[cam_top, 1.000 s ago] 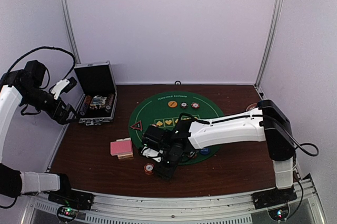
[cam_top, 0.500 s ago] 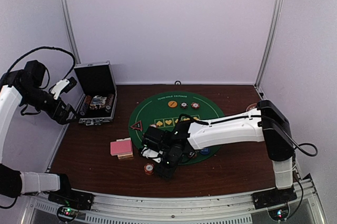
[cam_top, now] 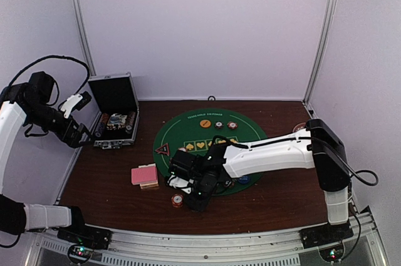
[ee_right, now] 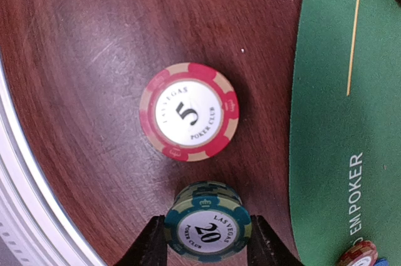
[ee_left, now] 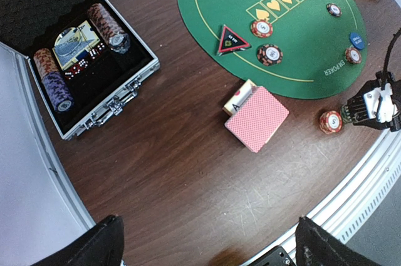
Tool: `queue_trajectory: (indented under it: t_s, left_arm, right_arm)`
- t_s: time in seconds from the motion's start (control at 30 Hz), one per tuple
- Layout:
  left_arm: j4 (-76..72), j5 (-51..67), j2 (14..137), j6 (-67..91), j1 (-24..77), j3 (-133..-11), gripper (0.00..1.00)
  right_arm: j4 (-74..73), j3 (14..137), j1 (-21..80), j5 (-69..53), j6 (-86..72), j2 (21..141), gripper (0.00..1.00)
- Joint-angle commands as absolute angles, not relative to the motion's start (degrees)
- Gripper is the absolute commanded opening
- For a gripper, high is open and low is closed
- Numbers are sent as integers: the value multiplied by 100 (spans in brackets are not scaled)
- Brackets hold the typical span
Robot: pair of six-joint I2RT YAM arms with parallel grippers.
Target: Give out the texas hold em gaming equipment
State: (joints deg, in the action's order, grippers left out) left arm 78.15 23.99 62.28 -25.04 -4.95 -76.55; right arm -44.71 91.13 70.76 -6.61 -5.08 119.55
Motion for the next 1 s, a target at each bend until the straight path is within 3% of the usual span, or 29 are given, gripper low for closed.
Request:
queue_trajectory:
  t_s: [0.0, 0.3, 0.57, 0.97]
  left_arm:
    - [7808, 2368, 6154, -2568, -527, -7778, 98]
    - [7806, 2356, 6143, -2575, -528, -7796, 97]
    - [7811, 2351, 6170, -2591, -527, -7787, 97]
    - [7806, 2395, 6195, -2575, -527, -7753, 98]
  right_arm:
    - [-4492, 9185, 7104, -531, -527, 11893, 33]
    - [-4694, 9454, 7091, -311, -549, 11538, 18]
    - [-4810, 9660, 6856, -178, -588, 11158, 14]
    - [-4846, 10476, 5248, 582, -337, 11864, 12]
